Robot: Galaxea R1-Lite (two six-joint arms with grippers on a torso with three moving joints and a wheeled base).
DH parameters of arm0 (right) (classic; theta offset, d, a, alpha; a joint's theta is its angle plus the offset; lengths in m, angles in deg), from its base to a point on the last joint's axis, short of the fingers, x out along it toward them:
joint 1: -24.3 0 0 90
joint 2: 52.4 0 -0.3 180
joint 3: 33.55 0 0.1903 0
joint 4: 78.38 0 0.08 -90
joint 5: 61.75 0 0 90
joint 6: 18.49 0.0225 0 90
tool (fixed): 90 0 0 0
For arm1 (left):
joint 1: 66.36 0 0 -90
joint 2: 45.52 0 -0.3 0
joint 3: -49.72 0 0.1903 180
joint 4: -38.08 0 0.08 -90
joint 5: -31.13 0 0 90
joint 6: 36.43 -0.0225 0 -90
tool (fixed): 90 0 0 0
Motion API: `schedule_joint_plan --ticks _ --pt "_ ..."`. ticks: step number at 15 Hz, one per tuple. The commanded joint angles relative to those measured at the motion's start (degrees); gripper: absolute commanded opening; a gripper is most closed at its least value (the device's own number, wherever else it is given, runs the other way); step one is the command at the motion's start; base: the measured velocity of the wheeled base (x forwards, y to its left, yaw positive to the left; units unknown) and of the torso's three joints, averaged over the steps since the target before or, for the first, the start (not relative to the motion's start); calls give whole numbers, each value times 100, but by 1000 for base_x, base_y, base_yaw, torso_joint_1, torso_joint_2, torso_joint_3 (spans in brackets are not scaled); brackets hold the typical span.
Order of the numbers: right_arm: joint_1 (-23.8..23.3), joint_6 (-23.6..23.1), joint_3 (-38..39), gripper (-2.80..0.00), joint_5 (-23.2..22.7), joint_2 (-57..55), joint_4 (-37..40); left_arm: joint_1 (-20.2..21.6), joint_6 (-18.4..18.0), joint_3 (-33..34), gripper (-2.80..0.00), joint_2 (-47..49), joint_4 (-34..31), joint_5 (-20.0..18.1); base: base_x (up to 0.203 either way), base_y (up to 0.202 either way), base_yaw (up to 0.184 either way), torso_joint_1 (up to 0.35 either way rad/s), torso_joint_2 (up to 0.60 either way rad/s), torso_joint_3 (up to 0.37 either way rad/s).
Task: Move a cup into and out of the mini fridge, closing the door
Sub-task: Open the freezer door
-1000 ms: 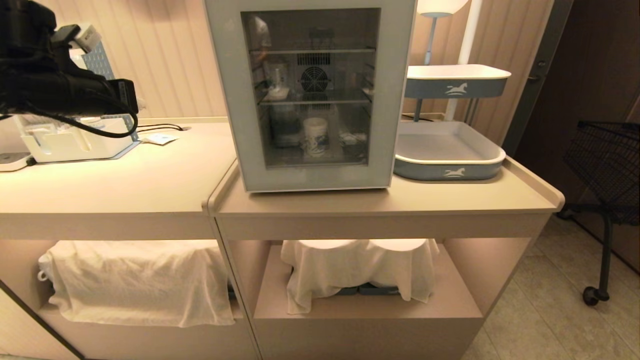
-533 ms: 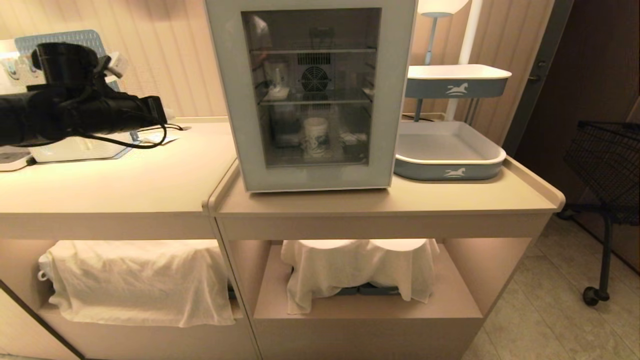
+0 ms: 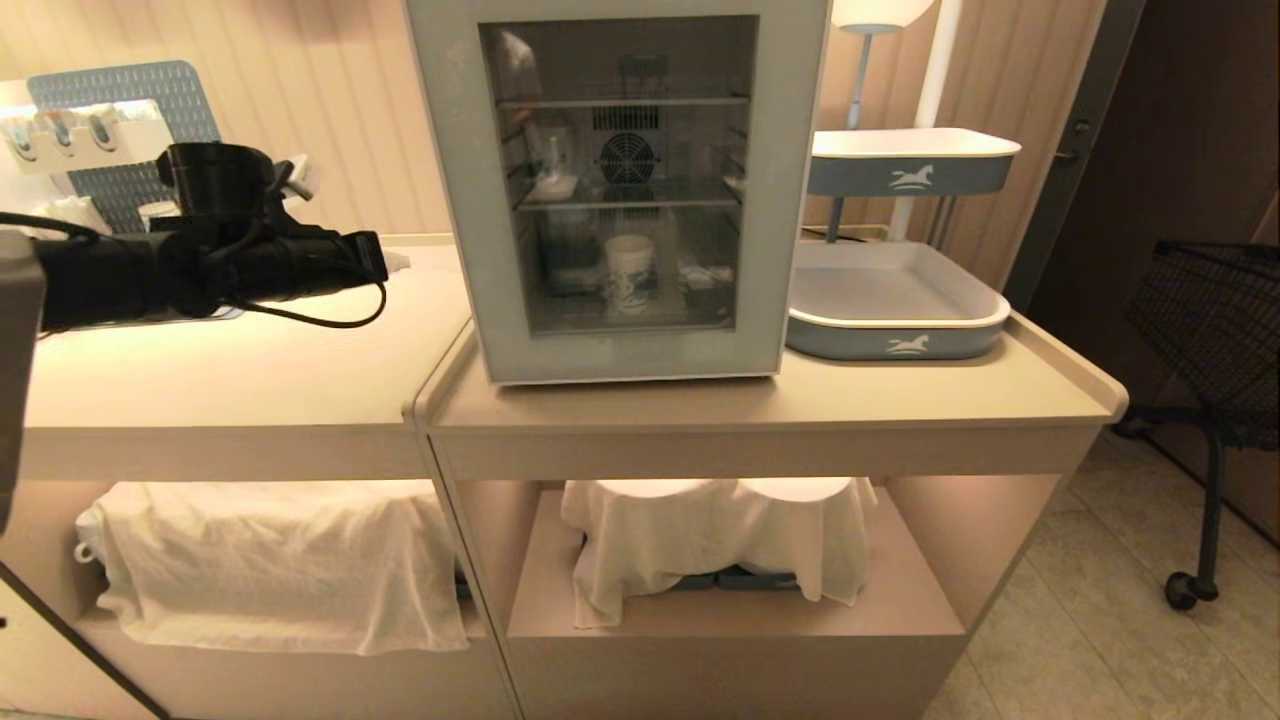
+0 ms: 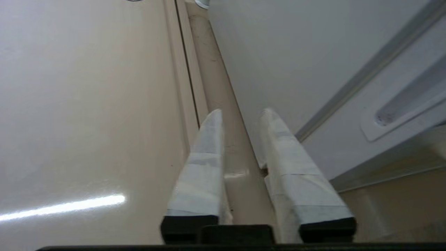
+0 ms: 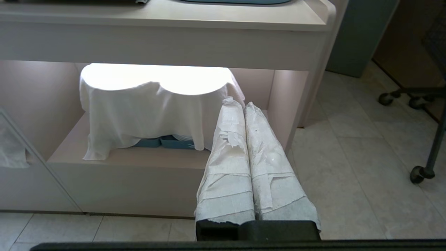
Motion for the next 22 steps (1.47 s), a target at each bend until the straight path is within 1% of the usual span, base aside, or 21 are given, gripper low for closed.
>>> schedule_joint_plan --ticks 1,3,5,6,7,11,13,14,15,17,19,22 --pt "1 -3 1 -280 -2 1 -2 -1 13 38 0 -60 -4 -56 0 0 0 0 0 0" --pt "1 -3 1 -280 -2 1 -2 3 7 202 0 -292 -48 -321 0 0 0 0 0 0" --pt "1 -3 1 -280 -2 1 -2 4 -19 506 0 -623 -87 -639 0 0 0 0 0 0" --pt "1 -3 1 -280 -2 1 -2 4 -23 676 0 -840 -127 -837 0 0 0 0 0 0" --pt "1 -3 1 -280 -2 1 -2 13 -25 834 0 -1072 -189 -1128 0 0 0 0 0 0" --pt "1 -3 1 -280 -2 1 -2 90 -34 1211 0 -1766 -291 -2882 0 0 0 0 0 0" --pt "1 -3 1 -280 -2 -6 -2 85 -43 1151 0 -1810 -236 -3551 0 0 0 0 0 0" --pt "1 -3 1 -280 -2 -7 -2 84 -48 1102 0 -1817 -211 -3954 0 0 0 0 0 0" --pt "1 -3 1 -280 -2 1 -2 83 -63 1068 0 -1816 -188 -4259 0 0 0 0 0 0" --pt "1 -3 1 -280 -2 1 -2 64 -228 1070 0 -1742 -14 -4265 0 0 0 0 0 0" --pt "1 -3 1 -280 -2 1 -2 61 -263 974 0 -1693 112 -4084 0 0 0 0 0 0" --pt "1 -3 1 -280 -2 1 -2 161 -311 695 0 -1544 121 -3443 0 0 0 0 0 0"
